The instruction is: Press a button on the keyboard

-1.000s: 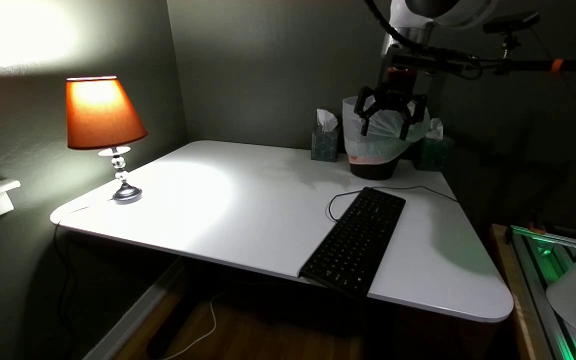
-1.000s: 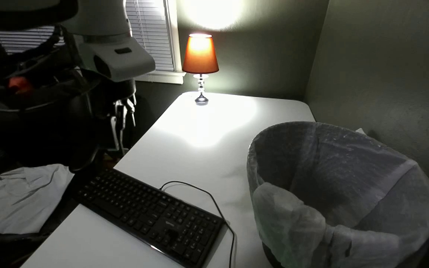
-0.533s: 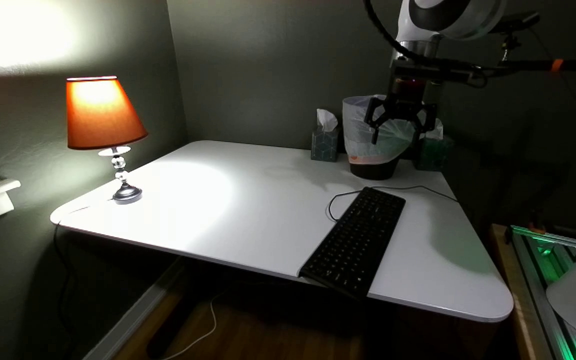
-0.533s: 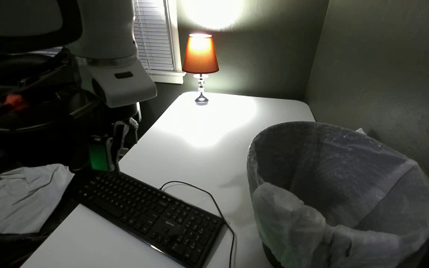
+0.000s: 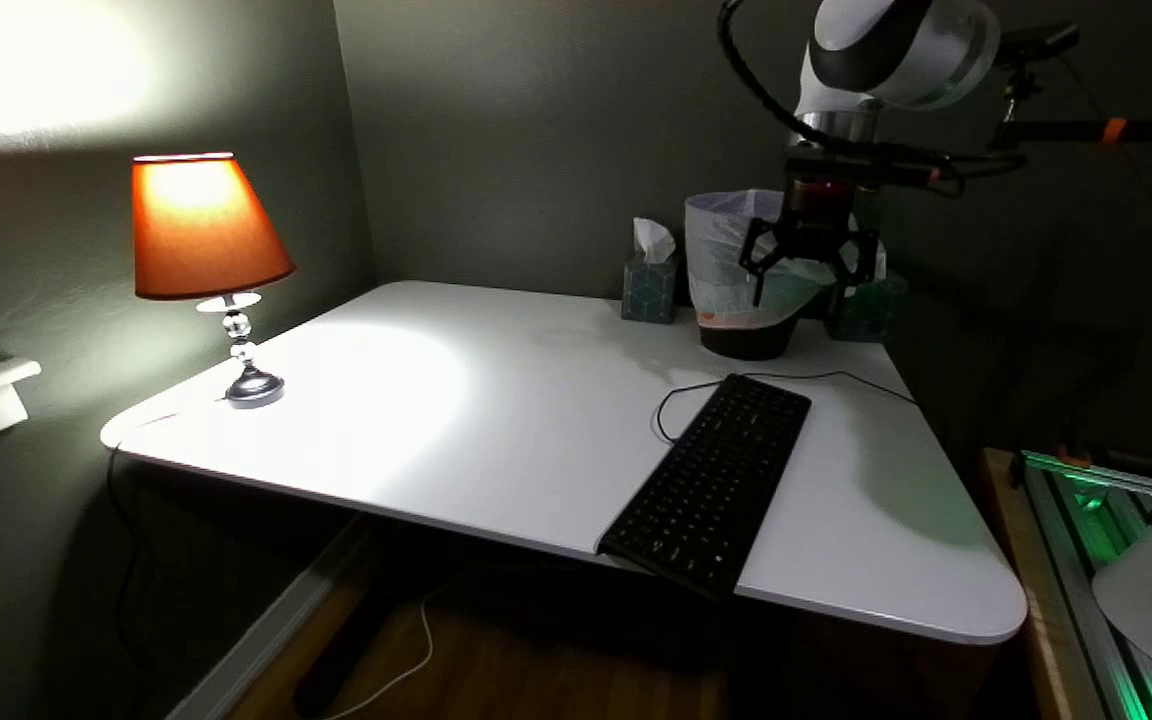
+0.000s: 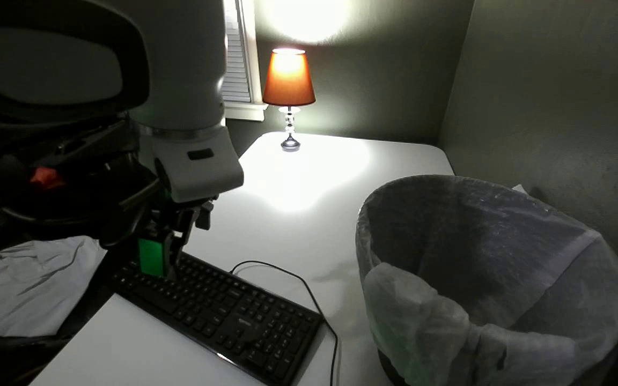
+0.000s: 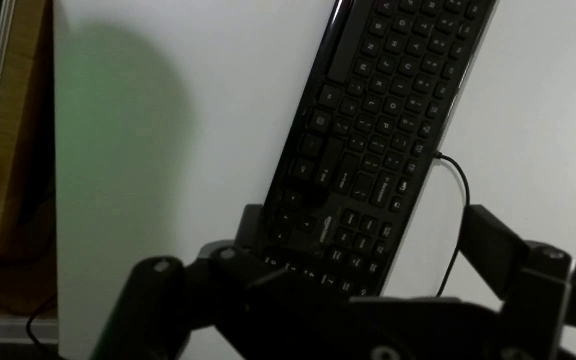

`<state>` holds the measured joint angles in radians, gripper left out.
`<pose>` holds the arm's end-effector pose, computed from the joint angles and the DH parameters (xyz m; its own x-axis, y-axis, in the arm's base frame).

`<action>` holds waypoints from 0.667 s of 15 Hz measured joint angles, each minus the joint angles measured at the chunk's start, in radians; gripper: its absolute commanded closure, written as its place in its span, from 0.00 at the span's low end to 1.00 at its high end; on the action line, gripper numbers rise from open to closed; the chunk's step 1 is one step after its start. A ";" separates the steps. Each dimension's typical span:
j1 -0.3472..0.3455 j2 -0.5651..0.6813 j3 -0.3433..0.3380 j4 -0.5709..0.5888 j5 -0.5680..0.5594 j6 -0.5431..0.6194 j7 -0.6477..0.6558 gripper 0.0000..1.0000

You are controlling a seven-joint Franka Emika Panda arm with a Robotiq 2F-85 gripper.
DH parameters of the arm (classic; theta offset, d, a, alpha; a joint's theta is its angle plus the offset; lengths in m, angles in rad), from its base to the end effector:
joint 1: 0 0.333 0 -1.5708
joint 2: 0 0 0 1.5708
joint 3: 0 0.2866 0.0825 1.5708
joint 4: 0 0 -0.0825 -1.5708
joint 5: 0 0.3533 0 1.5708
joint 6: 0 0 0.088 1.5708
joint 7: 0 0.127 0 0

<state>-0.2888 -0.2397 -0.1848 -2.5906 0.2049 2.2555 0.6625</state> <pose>0.3590 -0.1705 0.3058 0.3007 -0.9315 -0.2047 -0.9537 -0.2909 -0.0770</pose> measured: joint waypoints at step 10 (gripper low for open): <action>0.000 0.208 -0.081 0.021 0.241 0.119 -0.090 0.87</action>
<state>-0.2890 -0.0317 -0.2659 -2.5698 0.4454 2.3740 0.5727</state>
